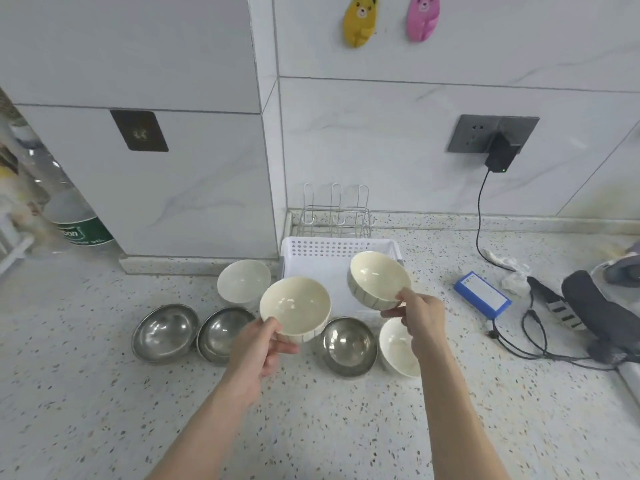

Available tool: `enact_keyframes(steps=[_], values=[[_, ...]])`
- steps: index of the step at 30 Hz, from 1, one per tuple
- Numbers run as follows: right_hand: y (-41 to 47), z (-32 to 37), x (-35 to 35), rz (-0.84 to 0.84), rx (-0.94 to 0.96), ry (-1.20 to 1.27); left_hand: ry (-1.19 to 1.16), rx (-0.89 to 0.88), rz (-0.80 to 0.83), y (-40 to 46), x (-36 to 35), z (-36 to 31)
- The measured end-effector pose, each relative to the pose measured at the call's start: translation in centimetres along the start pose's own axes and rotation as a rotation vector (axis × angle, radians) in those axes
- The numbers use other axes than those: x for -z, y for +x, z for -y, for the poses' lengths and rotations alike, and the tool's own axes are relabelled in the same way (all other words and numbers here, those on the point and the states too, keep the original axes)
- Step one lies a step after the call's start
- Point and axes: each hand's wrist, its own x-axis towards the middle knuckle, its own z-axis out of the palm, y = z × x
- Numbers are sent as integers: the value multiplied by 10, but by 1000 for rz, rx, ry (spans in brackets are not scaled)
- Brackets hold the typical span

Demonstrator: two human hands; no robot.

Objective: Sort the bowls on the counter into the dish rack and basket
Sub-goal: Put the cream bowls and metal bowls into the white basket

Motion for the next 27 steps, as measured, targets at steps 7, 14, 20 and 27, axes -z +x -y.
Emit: enact_keyframes(steps=[7, 14, 20, 27], values=[[51, 7, -60, 110, 15, -76, 26, 12, -87, 47, -3, -24], [92, -2, -107, 191, -35, -174, 38, -27, -210, 87, -20, -34], [107, -6, -121, 222, -65, -258, 38, -35, -251, 114, -27, -39], [109, -14, -130, 260, -96, -243, 45, -95, -262, 136, -37, -38]])
